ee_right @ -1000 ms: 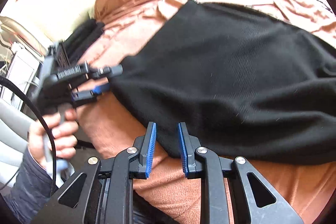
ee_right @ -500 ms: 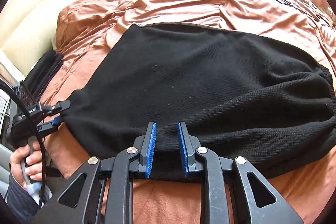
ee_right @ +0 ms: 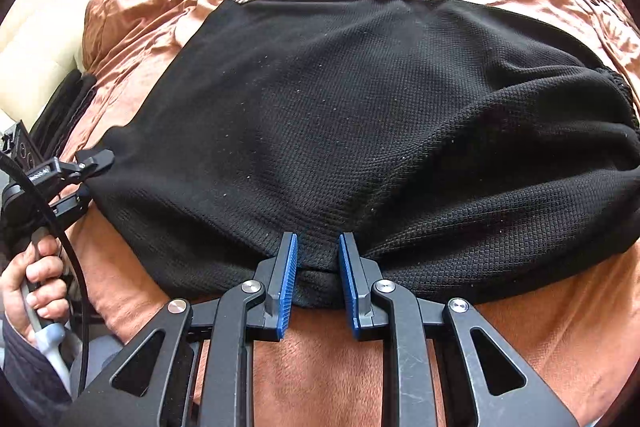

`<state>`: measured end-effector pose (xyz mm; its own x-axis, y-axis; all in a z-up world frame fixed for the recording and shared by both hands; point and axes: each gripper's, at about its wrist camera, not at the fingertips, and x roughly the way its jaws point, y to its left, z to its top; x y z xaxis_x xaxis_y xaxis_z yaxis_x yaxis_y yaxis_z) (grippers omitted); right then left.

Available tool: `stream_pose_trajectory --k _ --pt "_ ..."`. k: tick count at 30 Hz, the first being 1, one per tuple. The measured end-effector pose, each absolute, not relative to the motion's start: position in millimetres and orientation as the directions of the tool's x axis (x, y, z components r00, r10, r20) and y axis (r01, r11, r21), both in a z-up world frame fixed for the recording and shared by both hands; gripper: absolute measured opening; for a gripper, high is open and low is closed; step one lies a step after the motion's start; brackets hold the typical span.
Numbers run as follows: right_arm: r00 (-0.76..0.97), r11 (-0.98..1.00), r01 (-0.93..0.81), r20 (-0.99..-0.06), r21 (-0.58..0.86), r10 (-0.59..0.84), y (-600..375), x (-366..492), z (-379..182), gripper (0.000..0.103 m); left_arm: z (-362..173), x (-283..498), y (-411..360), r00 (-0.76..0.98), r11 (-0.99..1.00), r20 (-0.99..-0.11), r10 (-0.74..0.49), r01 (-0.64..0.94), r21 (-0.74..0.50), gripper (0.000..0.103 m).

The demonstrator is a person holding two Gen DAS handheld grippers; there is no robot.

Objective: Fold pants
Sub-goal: 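Hold the shorts edge with the left tool while the right tool hovers open above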

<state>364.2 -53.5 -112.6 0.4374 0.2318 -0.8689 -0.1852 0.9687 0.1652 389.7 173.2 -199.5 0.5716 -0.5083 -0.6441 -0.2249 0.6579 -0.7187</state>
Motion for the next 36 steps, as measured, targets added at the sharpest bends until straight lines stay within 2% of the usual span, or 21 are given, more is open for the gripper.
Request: stream_pose_trajectory --k 11,17,19,22,31,36 --pt "0.504 0.962 -0.133 -0.819 0.240 0.275 -83 404 -81 0.019 -190 378 174 0.641 0.627 -0.604 -0.474 -0.236 -0.743 0.014" --pt "0.398 0.965 -0.108 -0.879 0.240 0.264 -71 440 -112 0.019 -195 372 174 0.666 0.601 -0.596 -0.448 -0.268 -0.753 0.014" --pt "0.370 0.973 -0.104 -0.900 0.206 0.230 -67 449 -125 0.018 -199 369 175 0.670 0.596 -0.597 -0.441 -0.278 -0.753 0.014" --pt "0.376 0.981 -0.088 -0.907 0.171 0.192 -66 466 -130 0.011 -202 369 174 0.672 0.592 -0.602 -0.430 -0.294 -0.751 0.014" --pt "0.436 0.995 -0.062 -0.895 0.076 0.095 -61 516 -132 0.010 -204 372 169 0.678 0.585 -0.613 -0.406 -0.323 -0.744 0.014" --pt "0.455 0.996 -0.041 -0.887 0.074 0.084 -55 535 -136 0.010 -204 371 172 0.691 0.571 -0.608 -0.391 -0.336 -0.749 0.014"
